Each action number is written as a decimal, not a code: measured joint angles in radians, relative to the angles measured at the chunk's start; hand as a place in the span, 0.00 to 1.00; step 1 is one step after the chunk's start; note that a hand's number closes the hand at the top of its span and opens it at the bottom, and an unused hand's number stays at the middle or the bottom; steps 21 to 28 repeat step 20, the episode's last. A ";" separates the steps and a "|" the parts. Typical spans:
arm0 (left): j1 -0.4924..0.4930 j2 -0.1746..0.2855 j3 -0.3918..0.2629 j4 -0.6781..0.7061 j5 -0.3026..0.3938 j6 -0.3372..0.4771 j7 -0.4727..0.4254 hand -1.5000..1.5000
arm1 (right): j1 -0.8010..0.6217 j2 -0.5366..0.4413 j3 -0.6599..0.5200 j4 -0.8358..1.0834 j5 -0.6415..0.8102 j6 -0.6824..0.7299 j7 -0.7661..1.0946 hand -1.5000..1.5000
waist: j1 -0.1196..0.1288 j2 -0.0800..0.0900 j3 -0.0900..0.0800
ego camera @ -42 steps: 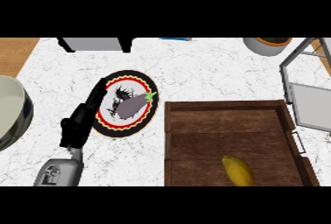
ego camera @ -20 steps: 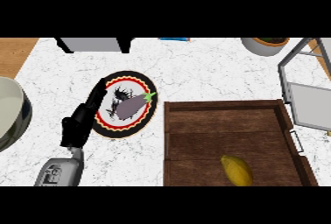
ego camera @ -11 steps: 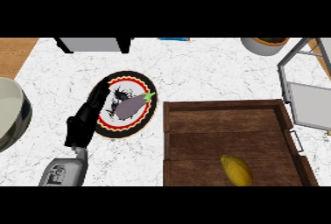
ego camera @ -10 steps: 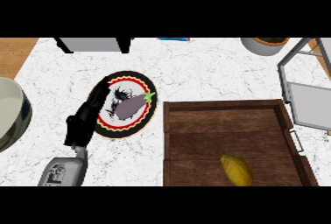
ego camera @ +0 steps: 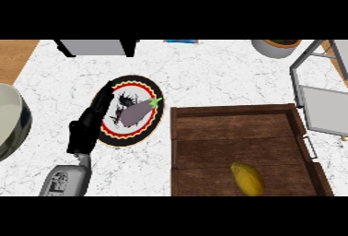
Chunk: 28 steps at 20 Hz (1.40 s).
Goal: Pick the tomato from the tray and place it in the tiered shelf
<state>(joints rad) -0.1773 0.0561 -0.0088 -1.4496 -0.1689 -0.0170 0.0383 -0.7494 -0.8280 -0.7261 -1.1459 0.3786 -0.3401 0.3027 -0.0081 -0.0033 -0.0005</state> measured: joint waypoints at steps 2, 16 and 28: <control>0.027 -0.004 -0.009 -0.020 -0.004 0.001 -0.002 0.50 | 0.012 -0.043 -0.042 -0.015 -0.021 0.008 0.040 0.00 | 0.000 -0.001 0.000; 0.051 0.022 0.023 -0.019 0.010 -0.007 -0.024 0.50 | 0.397 -0.306 -0.452 0.032 -0.199 0.400 0.194 0.00 | -0.039 -0.006 0.001; 0.039 0.022 0.031 -0.008 0.014 -0.005 -0.023 0.50 | 0.547 -0.327 -0.612 0.096 -0.246 0.546 0.104 0.00 | -0.043 -0.006 0.002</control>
